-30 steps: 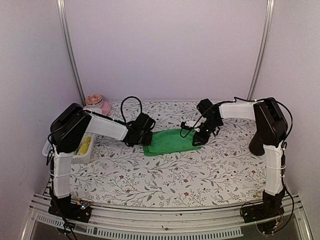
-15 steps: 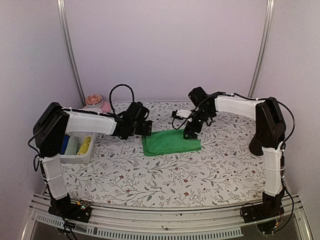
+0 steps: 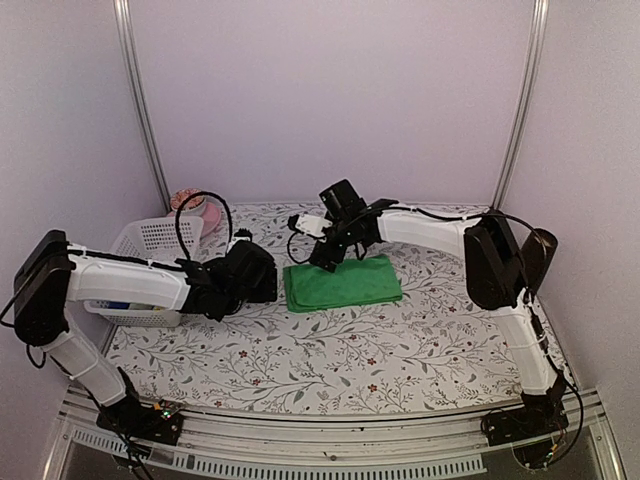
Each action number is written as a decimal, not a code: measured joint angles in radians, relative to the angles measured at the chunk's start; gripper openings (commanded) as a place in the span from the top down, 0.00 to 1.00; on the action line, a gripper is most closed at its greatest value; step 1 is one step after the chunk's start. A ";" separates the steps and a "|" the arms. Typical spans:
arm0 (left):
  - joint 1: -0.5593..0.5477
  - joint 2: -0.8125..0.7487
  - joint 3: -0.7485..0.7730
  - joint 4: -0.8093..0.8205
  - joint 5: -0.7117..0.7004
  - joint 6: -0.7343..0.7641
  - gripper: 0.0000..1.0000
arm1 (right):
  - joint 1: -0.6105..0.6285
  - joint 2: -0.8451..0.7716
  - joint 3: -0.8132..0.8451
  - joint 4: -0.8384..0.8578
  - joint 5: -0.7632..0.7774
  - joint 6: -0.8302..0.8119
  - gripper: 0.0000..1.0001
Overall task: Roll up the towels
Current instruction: Rotate the towel at the center of the board, then move the towel to the center of the board, then roll the towel at the center of the board.
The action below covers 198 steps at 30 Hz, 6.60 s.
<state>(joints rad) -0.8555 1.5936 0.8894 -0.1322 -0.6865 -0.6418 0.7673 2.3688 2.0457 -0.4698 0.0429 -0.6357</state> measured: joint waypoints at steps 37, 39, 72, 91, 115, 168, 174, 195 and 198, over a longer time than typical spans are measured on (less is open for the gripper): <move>-0.229 0.209 0.112 0.289 0.113 0.452 0.03 | -0.395 -0.108 0.016 -0.144 0.061 0.243 0.01; -0.229 0.228 0.140 0.343 0.210 0.579 0.03 | -0.395 -0.223 -0.039 -0.142 0.018 0.252 0.01; -0.131 0.753 0.730 0.169 0.539 1.347 0.54 | -0.456 -0.752 -0.599 -0.084 -0.294 0.192 0.01; -0.086 0.703 0.670 0.093 0.674 1.286 1.00 | -0.453 -0.999 -1.048 0.153 -0.554 -0.255 0.05; -0.014 0.554 0.440 0.089 1.049 0.967 1.00 | -0.216 -0.885 -1.426 0.404 -0.451 -0.665 0.41; 0.063 0.495 0.393 0.089 1.194 0.899 1.00 | -0.243 -0.544 -0.921 -0.057 -0.415 -0.425 0.96; 0.071 0.520 0.414 0.089 1.179 0.894 0.98 | -0.260 -0.494 -0.867 -0.076 -0.416 -0.389 0.90; 0.076 0.551 0.439 0.108 1.052 0.867 0.42 | -0.275 -0.425 -0.793 -0.107 -0.369 -0.312 0.88; 0.077 0.538 0.407 0.146 1.025 0.861 0.34 | -0.277 -0.414 -0.780 -0.116 -0.370 -0.305 0.87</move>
<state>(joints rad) -0.7788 2.1319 1.2961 0.0139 0.3389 0.2188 0.4904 1.9549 1.2652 -0.5861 -0.3275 -0.9405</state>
